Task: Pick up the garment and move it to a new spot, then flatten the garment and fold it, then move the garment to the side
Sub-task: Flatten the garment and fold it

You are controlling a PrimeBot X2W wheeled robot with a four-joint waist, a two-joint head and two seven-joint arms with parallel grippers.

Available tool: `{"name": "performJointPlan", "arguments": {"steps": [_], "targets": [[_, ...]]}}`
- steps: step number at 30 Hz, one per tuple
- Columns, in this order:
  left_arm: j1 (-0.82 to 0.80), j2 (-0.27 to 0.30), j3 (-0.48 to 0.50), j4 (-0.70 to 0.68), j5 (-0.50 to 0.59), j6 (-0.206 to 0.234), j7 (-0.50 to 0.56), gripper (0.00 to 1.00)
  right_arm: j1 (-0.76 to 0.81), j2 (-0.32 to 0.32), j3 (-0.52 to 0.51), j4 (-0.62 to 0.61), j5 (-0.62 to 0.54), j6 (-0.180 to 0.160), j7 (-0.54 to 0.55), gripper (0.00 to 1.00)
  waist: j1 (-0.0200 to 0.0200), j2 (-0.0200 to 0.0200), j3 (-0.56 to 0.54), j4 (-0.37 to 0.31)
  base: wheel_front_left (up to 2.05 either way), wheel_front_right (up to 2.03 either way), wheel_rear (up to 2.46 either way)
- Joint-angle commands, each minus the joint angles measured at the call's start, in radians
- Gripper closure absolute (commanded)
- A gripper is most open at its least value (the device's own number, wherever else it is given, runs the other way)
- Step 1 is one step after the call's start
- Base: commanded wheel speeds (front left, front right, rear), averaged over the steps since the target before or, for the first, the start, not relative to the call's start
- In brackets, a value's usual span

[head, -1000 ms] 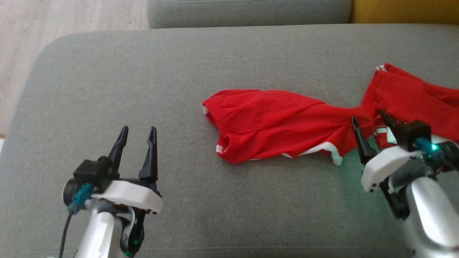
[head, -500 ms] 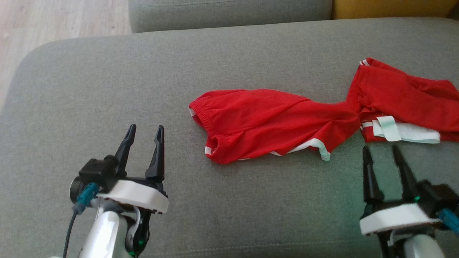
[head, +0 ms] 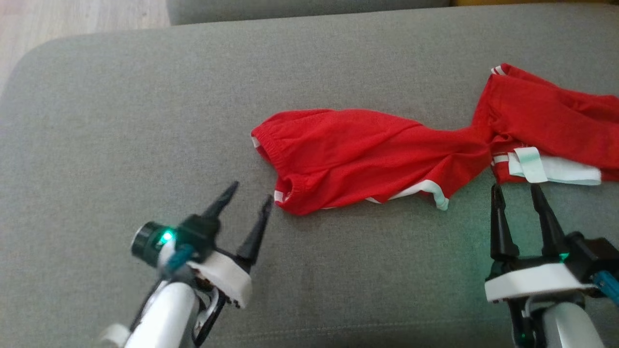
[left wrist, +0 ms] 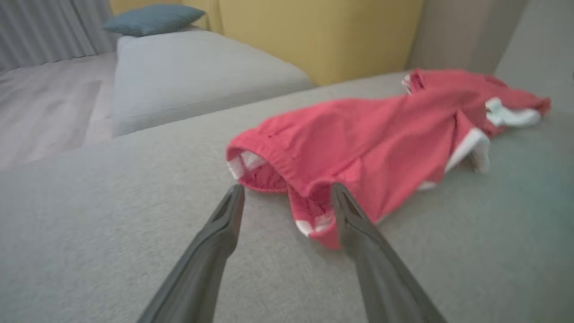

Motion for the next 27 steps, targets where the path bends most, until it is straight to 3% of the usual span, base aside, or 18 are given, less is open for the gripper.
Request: {"name": "performJointPlan", "arguments": {"steps": [1, 5, 12, 27], "targets": [[-0.074, 0.047, -0.027, 0.012, 0.034, -0.004, -0.012, 0.00, -0.038, -0.006, 0.022, -0.023, 0.001, -0.001, -0.013, 0.00, 0.0000, 0.0000, 0.014, -0.008, 0.00, 0.00, 0.00], [-0.140, 0.111, -0.181, 0.091, 0.067, -0.006, -0.012, 0.00, -0.052, -0.006, 0.023, -0.016, 0.003, -0.001, -0.014, 0.00, 0.0000, 0.0000, 0.032, -0.023, 0.00, 0.00, 0.00], [-0.232, 0.183, -0.345, 0.167, 0.029, -0.006, -0.012, 0.00, -0.063, -0.006, 0.019, -0.007, 0.003, -0.001, -0.018, 0.00, 0.0000, 0.0000, 0.056, -0.043, 0.00, 0.00, 0.00], [-0.363, 0.234, -0.446, 0.208, 0.141, 0.008, -0.012, 0.00, -0.074, -0.006, 0.017, -0.006, 0.002, -0.001, -0.023, 0.00, 0.0000, 0.0000, 0.084, -0.069, 0.00, 0.00, 0.00]]}}
